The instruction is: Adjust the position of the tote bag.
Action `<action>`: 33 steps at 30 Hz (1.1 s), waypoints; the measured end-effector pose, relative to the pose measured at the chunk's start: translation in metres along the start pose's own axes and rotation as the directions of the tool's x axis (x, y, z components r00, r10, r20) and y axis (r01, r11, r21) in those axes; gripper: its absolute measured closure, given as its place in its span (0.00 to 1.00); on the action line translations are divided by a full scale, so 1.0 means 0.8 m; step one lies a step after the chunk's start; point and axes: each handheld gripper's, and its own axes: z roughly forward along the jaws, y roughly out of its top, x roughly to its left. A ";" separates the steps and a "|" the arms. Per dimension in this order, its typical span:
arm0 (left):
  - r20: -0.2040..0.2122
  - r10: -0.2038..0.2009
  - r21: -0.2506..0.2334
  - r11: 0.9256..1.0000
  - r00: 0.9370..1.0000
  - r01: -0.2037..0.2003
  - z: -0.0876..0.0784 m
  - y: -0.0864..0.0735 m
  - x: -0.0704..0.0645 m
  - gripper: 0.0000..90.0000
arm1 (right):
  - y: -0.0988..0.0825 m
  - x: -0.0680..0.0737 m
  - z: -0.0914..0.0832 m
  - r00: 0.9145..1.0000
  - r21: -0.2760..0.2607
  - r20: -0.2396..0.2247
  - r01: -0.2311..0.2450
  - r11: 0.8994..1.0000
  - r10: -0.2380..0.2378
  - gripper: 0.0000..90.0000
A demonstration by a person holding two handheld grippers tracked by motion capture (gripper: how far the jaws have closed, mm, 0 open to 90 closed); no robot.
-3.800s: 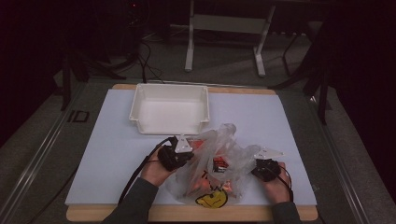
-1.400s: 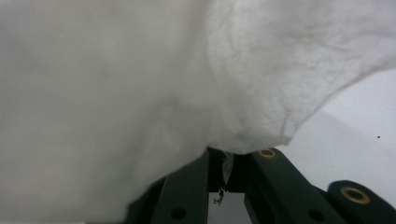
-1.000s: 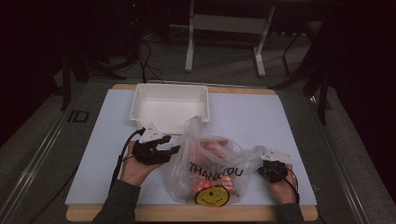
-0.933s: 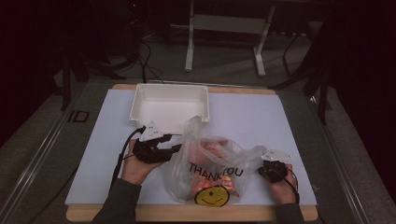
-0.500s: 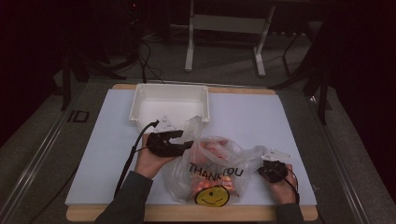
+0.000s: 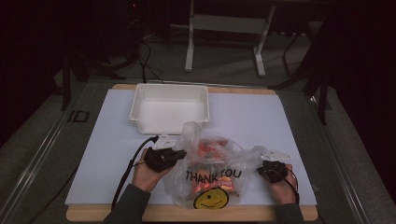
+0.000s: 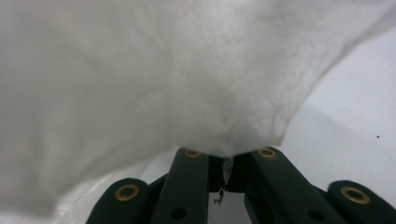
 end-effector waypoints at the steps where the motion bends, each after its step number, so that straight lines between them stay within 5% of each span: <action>1: 0.000 0.010 0.016 1.000 1.000 -0.010 -0.001 -0.008 -0.003 1.00 | 0.000 0.000 0.000 1.000 0.001 0.003 0.002 1.000 -0.002 0.98; 11: -0.023 0.016 0.136 0.991 1.000 -0.013 -0.009 -0.069 -0.016 1.00 | 0.002 0.004 0.000 0.999 0.013 0.039 0.026 1.000 -0.027 0.99; 18: -0.084 -0.001 0.185 0.983 0.996 0.017 -0.021 -0.093 -0.009 1.00 | 0.002 0.002 -0.001 0.997 0.024 0.064 0.032 0.999 -0.034 0.99; 22: -0.157 -0.012 0.205 0.978 0.987 0.045 -0.028 -0.103 0.001 1.00 | 0.001 0.001 -0.002 0.997 0.021 0.065 0.029 0.999 -0.030 0.99; 28: -0.181 -0.063 0.193 0.976 0.981 0.098 -0.031 -0.110 0.011 1.00 | 0.001 0.001 -0.001 0.998 0.020 0.066 0.025 0.999 -0.026 0.99; 33: -0.082 -0.084 0.074 0.993 0.993 0.090 -0.043 -0.101 0.012 0.81 | 0.000 0.000 -0.002 0.998 0.019 0.061 0.017 1.000 -0.018 0.99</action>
